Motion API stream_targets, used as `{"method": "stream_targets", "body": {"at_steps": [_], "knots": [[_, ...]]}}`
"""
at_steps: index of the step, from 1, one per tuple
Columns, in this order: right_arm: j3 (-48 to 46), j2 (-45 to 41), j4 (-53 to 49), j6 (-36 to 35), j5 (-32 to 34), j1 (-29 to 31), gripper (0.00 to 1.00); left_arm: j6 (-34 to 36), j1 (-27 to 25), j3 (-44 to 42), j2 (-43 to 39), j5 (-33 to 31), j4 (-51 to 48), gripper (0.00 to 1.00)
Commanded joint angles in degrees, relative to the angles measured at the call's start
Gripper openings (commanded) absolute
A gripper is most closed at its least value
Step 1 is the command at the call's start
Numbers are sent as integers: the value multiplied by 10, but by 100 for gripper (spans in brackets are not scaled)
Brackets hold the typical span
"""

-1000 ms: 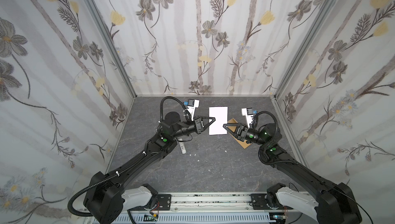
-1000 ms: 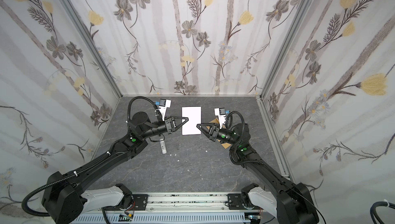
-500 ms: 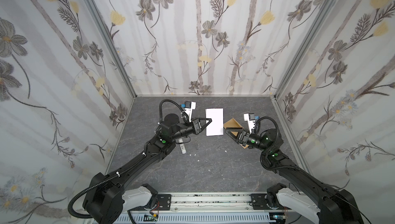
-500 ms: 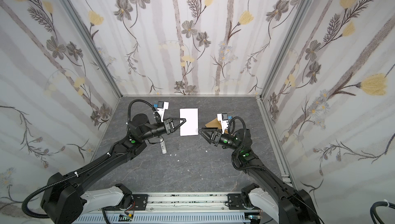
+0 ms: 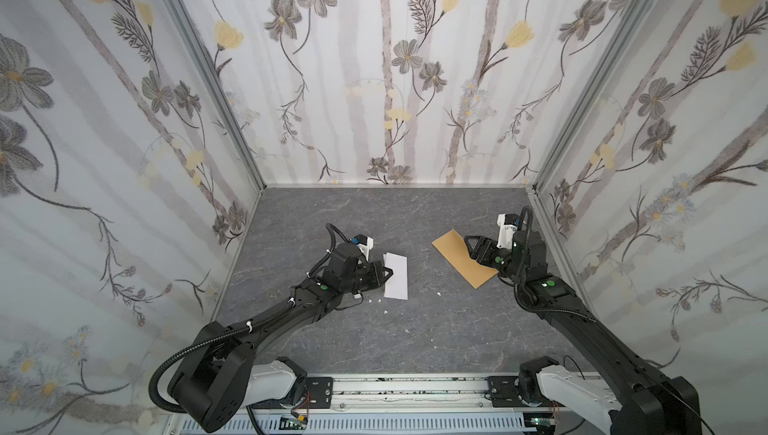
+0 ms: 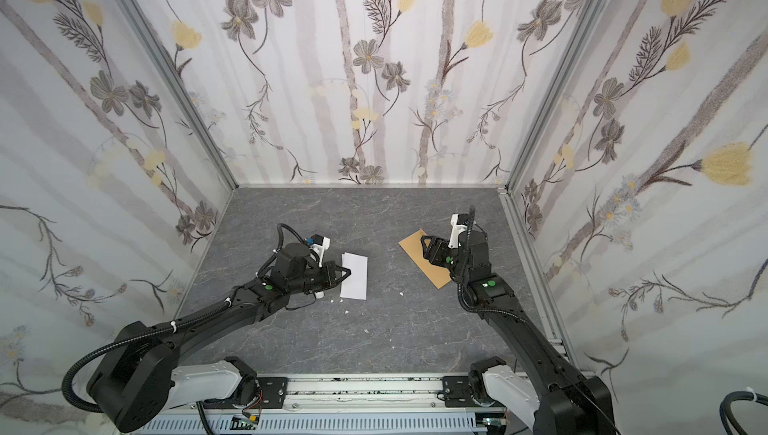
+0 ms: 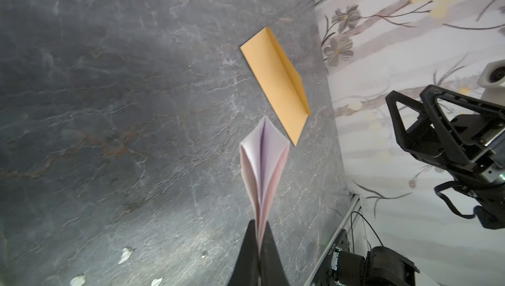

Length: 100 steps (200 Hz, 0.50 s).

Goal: Place the letter into the envelope and seal it

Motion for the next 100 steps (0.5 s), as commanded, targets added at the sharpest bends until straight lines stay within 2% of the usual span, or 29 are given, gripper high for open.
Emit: {"method": "stream_targets", "body": {"at_steps": [1,83,91,100], "knots": [[19,45,-56,-32,90,-5,68,-11,-3,-10,21,-37,8,0],[89,183,-90,-65,161,-5,74,-30,-5,-25,108,-63,40,0],[97,197,-95,-70,167,-6,74,-32,-5,-23,114,-66,41,15],[107,212,-100,-74,178,-5,74,-29,-5,-21,119,-68,40,20]]}}
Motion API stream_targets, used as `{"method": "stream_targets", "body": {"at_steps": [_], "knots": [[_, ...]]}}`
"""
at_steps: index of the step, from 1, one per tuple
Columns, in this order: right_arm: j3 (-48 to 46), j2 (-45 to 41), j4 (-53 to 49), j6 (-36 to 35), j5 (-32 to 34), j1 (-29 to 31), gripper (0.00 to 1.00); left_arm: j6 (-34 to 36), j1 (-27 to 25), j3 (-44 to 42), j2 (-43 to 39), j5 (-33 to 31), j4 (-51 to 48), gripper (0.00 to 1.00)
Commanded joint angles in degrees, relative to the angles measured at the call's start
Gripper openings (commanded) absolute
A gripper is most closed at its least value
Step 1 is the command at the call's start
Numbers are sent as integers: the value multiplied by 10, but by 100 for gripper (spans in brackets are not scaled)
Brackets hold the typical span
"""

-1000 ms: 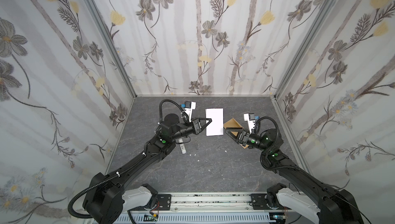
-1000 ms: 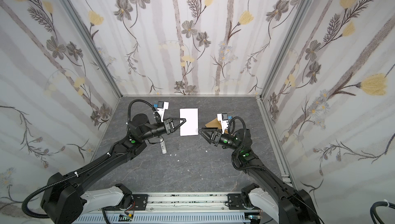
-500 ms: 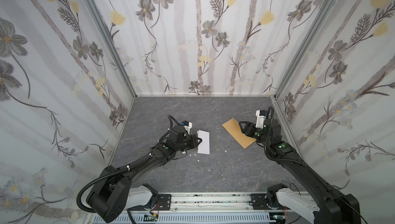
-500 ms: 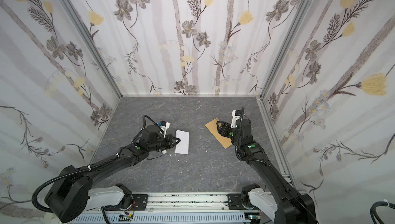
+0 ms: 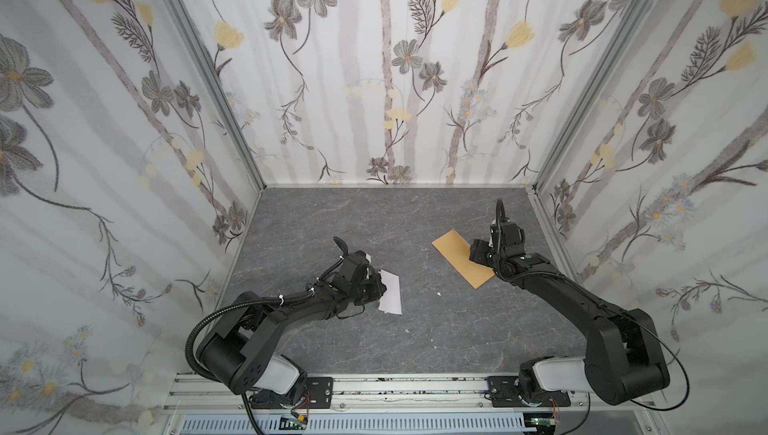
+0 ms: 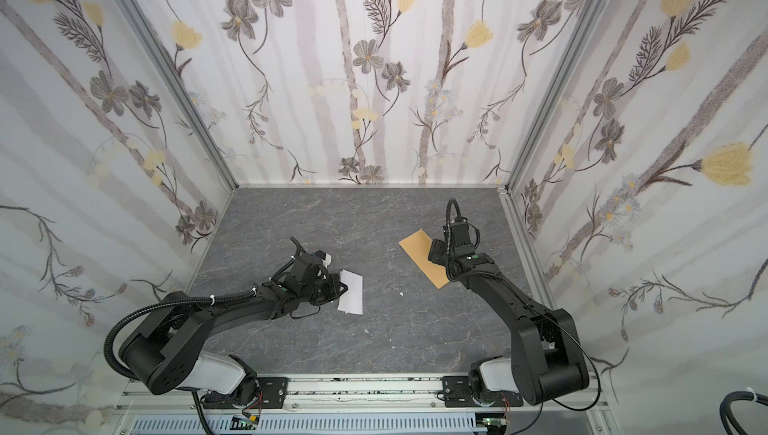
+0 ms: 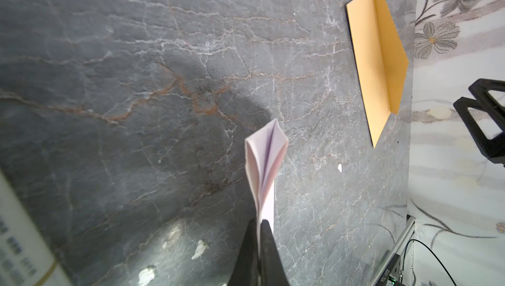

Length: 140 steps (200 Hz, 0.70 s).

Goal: Place the letter into the envelope and seal it

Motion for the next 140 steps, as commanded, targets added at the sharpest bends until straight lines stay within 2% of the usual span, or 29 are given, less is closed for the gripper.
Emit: {"method": "stream_targets", "body": {"at_steps": [1,25,59,103,140], "knots": [[22,35,-16,-20,42,0,74,-6,0,5,13,-17,19,20],[55,76,-30,-32,58,-1,75,-13,1,6,10,-30,13,42],[109,144,-54,-56,57,0,74,-19,17,9,-39,-55,-5,50],[150,196,-63,-70,54,1,70,-10,52,23,-83,-53,-39,52],[184,240,-78,-80,60,1,57,-9,66,29,-90,-40,-44,52]]}}
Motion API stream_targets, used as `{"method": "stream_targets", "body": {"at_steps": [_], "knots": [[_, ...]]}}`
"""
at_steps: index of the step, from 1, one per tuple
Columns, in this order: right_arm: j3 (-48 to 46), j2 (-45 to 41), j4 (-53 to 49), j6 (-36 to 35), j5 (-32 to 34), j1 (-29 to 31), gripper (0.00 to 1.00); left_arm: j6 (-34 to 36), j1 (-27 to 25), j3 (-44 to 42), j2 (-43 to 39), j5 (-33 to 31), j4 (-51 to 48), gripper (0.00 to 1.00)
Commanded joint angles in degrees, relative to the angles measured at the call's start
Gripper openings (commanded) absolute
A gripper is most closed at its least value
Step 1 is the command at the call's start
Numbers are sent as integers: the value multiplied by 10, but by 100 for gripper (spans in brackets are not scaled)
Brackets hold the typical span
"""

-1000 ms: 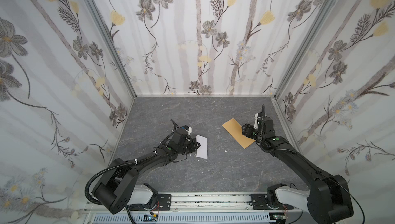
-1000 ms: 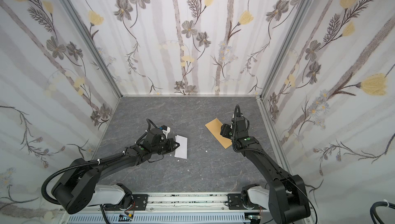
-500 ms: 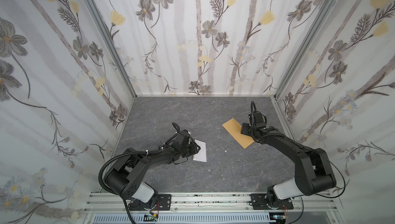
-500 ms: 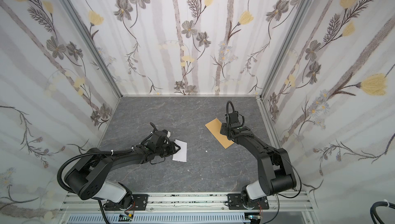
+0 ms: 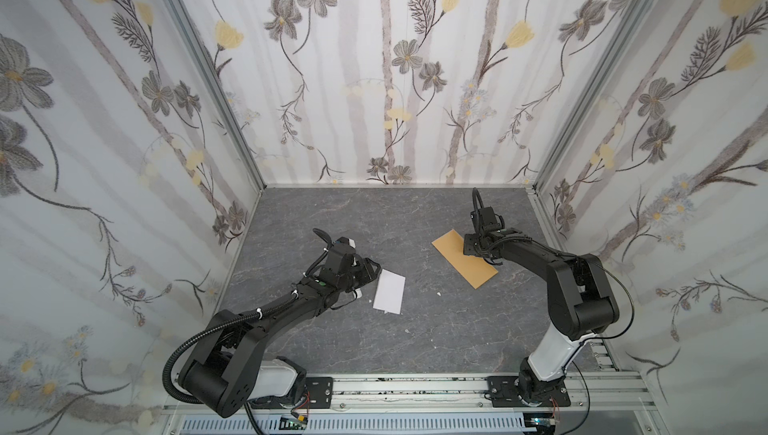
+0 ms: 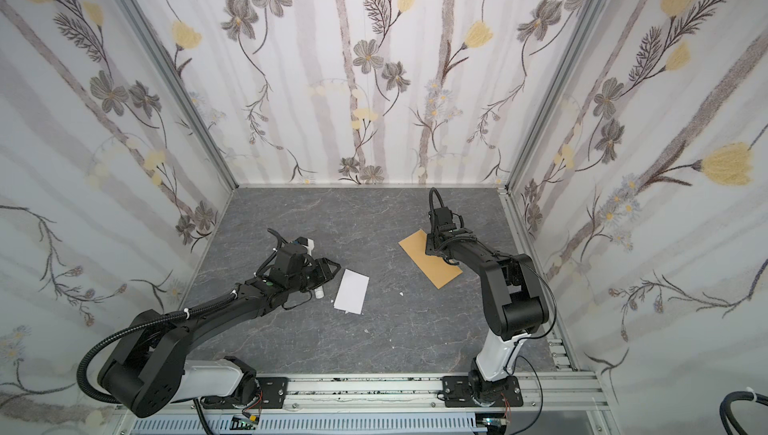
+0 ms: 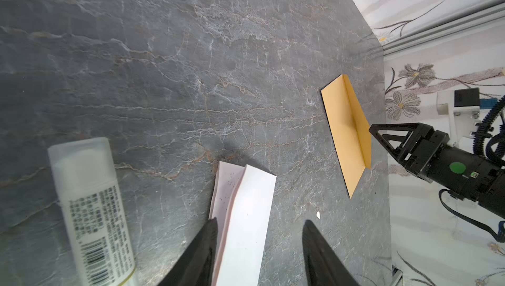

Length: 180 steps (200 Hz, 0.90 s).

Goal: Place the letter into the envelope and seal it

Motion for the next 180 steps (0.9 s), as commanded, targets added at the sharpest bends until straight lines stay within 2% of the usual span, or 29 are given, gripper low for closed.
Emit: {"method": "stream_targets", "body": {"at_steps": [1,27,52,81,123,180], "knots": [[20,22,-6,-14,15,1,57,5,5,8,-5,7,-9,52],[40,47,-15,-17,21,2,34,6,11,11,-4,15,-9,52],[44,52,-19,-15,17,2,0,7,15,13,-6,18,-9,52],[29,27,-24,-3,-16,6,0,11,17,9,-7,22,-9,52],[-21,-51,-18,31,-78,30,0,11,18,1,-13,22,-8,51],[-84,-109,8,101,-135,90,0,12,18,-12,-27,21,-6,51]]}}
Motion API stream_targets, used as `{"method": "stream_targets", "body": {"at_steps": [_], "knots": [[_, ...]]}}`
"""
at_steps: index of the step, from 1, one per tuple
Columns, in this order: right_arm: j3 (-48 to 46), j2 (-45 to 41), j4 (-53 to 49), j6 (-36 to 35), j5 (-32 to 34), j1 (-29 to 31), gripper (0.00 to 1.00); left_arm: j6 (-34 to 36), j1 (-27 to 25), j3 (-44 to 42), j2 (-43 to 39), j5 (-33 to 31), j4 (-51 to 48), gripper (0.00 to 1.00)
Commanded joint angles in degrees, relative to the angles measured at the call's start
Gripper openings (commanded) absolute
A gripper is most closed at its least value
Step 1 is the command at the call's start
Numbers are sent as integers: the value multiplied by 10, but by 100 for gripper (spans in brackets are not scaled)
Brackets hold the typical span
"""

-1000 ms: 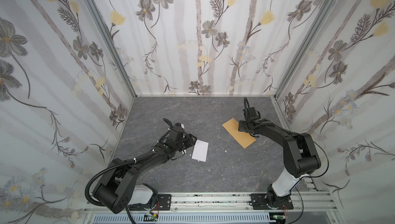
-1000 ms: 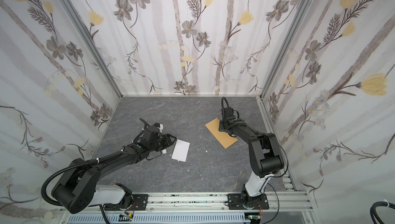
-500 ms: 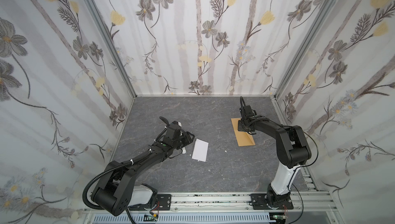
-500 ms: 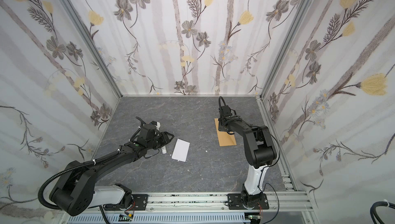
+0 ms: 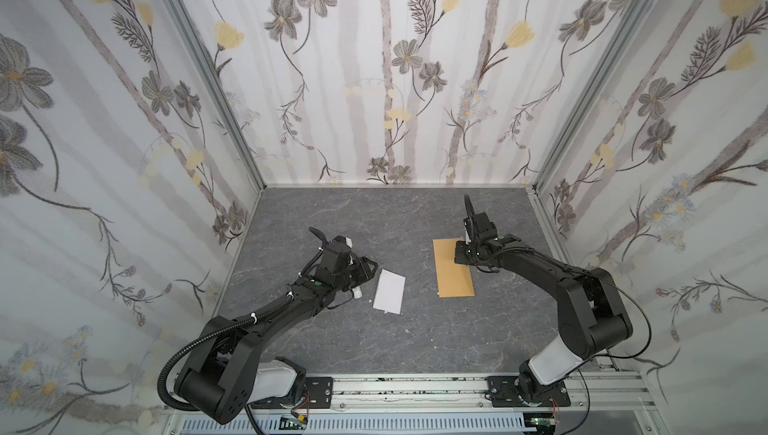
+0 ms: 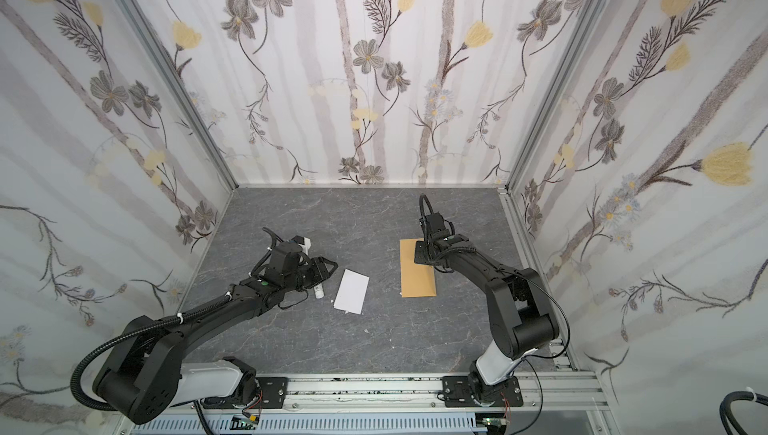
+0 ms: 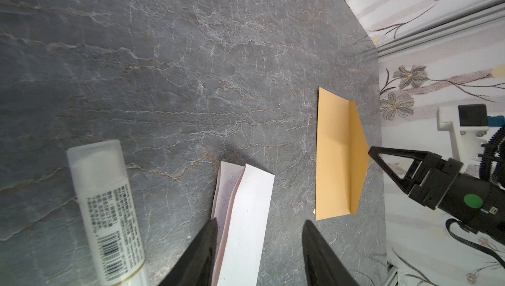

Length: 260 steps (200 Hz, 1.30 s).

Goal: Place the letter into the envelope and seal it

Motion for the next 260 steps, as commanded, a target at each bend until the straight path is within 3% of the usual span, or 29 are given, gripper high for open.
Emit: {"method": "stream_targets", "body": {"at_steps": [1,58,115,211,215,224,237,260], "knots": [[-22,-17,30,47,-32,21,0,1,1,-7,-8,0,4,51],[-91,-53,56,102,-41,73,0,-3,0,-22,-5,6,8,52],[-146,-93,104,152,-74,88,0,7,-15,-16,29,26,19,60],[-146,-91,124,173,-88,114,0,6,-16,-12,81,39,81,54],[-146,-92,125,173,-89,114,6,9,-16,-11,84,40,82,54],[-146,-94,123,174,-90,114,31,16,-16,-5,88,43,83,54],[-146,-97,123,174,-89,114,48,26,-16,4,96,46,84,54],[-145,-120,121,171,-90,114,52,42,-16,23,116,53,84,54]]}}
